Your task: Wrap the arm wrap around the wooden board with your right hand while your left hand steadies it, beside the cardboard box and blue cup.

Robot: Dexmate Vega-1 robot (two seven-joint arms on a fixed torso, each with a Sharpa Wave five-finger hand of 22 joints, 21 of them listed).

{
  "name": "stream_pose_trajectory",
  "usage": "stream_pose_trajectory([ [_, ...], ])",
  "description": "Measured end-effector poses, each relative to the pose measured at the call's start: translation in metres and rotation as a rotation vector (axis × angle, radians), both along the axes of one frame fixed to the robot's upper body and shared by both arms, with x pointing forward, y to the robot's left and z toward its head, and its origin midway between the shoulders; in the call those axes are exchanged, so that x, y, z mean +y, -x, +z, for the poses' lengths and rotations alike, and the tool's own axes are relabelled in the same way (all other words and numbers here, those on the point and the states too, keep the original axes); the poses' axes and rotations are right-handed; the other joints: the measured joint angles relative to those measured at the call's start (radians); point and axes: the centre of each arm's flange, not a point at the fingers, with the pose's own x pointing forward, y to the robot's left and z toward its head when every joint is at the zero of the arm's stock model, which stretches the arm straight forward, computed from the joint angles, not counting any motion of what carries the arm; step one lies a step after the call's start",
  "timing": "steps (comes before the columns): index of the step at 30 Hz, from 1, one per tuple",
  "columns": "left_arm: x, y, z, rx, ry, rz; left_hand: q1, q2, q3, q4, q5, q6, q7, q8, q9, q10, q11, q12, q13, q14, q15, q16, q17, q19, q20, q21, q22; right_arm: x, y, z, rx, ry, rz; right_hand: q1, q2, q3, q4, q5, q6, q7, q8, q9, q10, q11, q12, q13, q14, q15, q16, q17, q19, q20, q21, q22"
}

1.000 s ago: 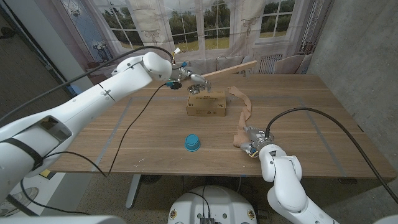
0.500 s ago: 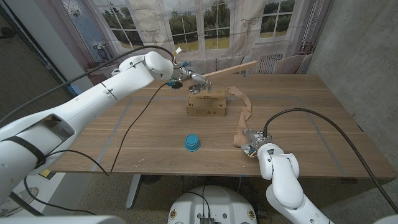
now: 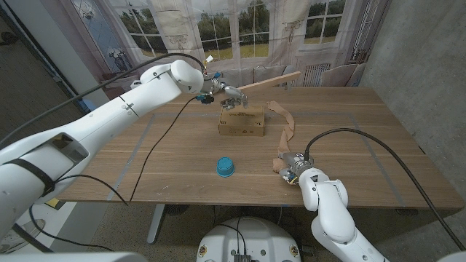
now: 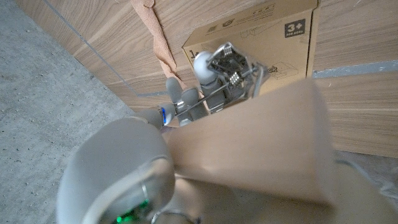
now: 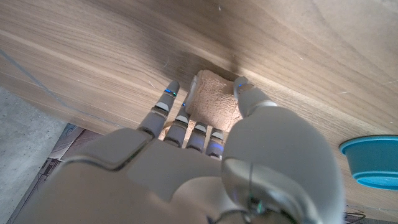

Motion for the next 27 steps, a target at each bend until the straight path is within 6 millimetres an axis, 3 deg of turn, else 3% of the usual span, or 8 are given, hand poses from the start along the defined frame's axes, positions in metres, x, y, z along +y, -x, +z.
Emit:
stream_pose_trajectory([
  [4,0.000,0.000,0.000,0.001,0.001,-0.001,0.000,0.000,0.000,0.000,0.000,-0.005,0.005,0.000,0.000,0.000,0.000,0.000,0.000,0.000,0.000,0.001,0.000,0.000,0.000,0.001,0.000,0.001,-0.001,-0.002,-0.010,0.002,0.001,0.088,0.012,-0.039,-0.006,-0.003,0.093,0.009,0.012,0.002,0.086,-0.011,0.069,0.036,0.084,0.051,0.131,0.114,0.104,-0.053,0.080,0.031],
  [6,-0.001,0.000,0.000,0.001,0.001,-0.001,-0.003,0.003,0.000,0.000,0.000,-0.005,0.005,0.000,-0.001,0.000,0.000,0.000,0.000,0.000,0.000,0.001,0.001,0.000,0.000,0.001,-0.001,0.002,-0.001,-0.001,-0.031,0.003,0.002,0.118,-0.014,-0.070,-0.006,-0.007,0.152,0.015,0.024,0.012,0.126,-0.023,0.120,0.069,0.117,0.062,0.218,0.205,0.120,-0.070,0.128,0.059],
  [8,-0.001,0.000,0.000,0.002,0.001,0.000,-0.004,0.004,0.000,0.000,0.000,-0.005,0.005,0.000,-0.002,0.000,0.000,0.000,0.000,0.000,0.000,0.001,0.002,0.000,0.000,0.005,-0.003,0.002,-0.002,-0.006,-0.021,0.004,0.001,0.149,-0.045,-0.099,-0.005,-0.012,0.217,0.018,0.042,0.033,0.167,-0.028,0.174,0.109,0.120,0.065,0.295,0.209,0.123,-0.077,0.180,0.086],
  [12,-0.001,0.000,0.000,0.004,0.000,-0.001,-0.004,0.004,0.004,-0.004,-0.002,-0.005,0.005,0.000,-0.002,0.000,0.000,0.000,0.000,0.000,0.000,0.001,0.014,0.000,0.000,0.006,-0.006,0.002,-0.002,-0.007,-0.060,0.008,-0.006,0.205,-0.101,-0.139,0.004,-0.020,0.309,0.015,0.126,0.095,0.266,-0.022,0.308,0.207,0.180,0.054,0.364,0.209,0.115,-0.088,0.293,0.132],
  [15,-0.002,0.001,-0.001,0.005,-0.002,-0.002,-0.004,0.004,0.004,-0.004,-0.004,-0.005,0.005,0.000,-0.002,0.000,0.000,0.001,0.000,0.000,0.000,0.002,0.015,-0.002,0.002,0.017,-0.008,0.000,-0.002,-0.006,-0.104,-0.003,-0.005,0.213,-0.109,-0.153,0.013,-0.021,0.319,0.018,0.178,0.121,0.269,-0.020,0.372,0.213,0.184,0.055,0.402,0.231,0.115,-0.088,0.352,0.154],
  [18,-0.003,0.001,-0.001,0.006,-0.003,-0.003,-0.004,0.004,0.004,-0.004,-0.004,-0.005,0.005,0.000,-0.007,0.000,0.000,0.001,0.000,0.000,0.000,0.002,0.023,-0.002,0.002,0.017,-0.007,-0.002,-0.001,-0.008,-0.121,-0.013,-0.002,0.214,-0.110,-0.154,0.014,-0.023,0.320,0.018,0.193,0.129,0.269,-0.020,0.393,0.214,0.185,0.055,0.424,0.239,0.115,-0.088,0.375,0.161],
  [27,-0.003,0.001,-0.001,0.009,-0.006,0.001,-0.007,0.007,0.004,-0.004,-0.004,-0.006,0.005,0.010,-0.004,0.000,0.000,0.004,-0.001,-0.005,-0.005,0.007,0.036,-0.002,0.002,0.021,-0.007,-0.020,0.002,-0.016,-0.139,-0.021,-0.023,0.213,-0.110,-0.162,0.022,-0.023,0.343,0.013,0.204,0.126,0.279,-0.020,0.418,0.214,0.190,0.049,0.441,0.283,0.115,-0.087,0.406,0.167],
])
